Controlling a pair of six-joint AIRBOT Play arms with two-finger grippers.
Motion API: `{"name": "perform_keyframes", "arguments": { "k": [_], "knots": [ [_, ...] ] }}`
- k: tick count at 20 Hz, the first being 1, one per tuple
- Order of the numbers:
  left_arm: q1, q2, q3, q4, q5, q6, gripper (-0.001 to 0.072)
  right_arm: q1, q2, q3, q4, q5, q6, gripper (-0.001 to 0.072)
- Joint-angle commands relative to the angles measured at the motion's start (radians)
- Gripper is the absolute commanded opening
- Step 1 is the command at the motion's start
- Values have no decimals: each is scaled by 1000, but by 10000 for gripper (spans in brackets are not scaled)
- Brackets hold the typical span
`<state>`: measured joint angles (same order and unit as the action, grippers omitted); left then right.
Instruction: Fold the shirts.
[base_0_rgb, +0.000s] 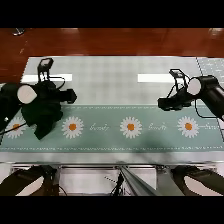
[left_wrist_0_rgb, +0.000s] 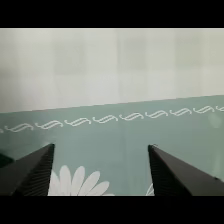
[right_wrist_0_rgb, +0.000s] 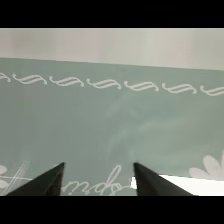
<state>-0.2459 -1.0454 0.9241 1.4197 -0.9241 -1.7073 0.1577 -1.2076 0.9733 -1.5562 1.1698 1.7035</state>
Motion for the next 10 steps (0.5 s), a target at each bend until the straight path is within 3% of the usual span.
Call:
{"name": "perform_keyframes", "arguments": {
  "k": [1,4,6,10],
  "knots": [
    [17,7,191,57,-277,108,701,1,49,17,-98,79,-7,557],
    [17,50,355,237,-476,125,700,1,215,11,-112,45,-2,559],
    [17,128,344,325,-498,114,700,1,335,-28,-69,6,27,559],
    [90,237,150,650,-394,-111,701,2,541,-209,111,-19,35,559]
  ]
}}
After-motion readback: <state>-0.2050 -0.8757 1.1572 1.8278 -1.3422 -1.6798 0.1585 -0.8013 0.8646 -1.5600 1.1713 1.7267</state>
